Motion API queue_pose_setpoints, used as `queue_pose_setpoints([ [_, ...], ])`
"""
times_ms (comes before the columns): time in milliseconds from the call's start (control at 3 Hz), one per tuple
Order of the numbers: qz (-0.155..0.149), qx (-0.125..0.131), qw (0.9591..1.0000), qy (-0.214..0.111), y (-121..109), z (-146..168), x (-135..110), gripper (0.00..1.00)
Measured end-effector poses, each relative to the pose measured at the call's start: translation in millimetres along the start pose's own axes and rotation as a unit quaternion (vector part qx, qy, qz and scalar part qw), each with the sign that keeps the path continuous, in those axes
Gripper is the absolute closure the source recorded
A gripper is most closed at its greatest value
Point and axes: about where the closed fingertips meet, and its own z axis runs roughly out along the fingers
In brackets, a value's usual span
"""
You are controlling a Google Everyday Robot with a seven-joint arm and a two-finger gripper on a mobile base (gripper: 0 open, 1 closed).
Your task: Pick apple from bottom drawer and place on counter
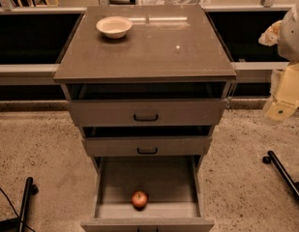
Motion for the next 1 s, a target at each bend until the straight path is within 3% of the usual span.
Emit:
queue_pose_setpoints([
  [667, 0.01, -0.002, 0.9999, -0.008, -2, 9, 2, 0.0],
  [1000, -0.004, -0.046, 0.9973, -0.056, 16, 68, 2, 0.0],
])
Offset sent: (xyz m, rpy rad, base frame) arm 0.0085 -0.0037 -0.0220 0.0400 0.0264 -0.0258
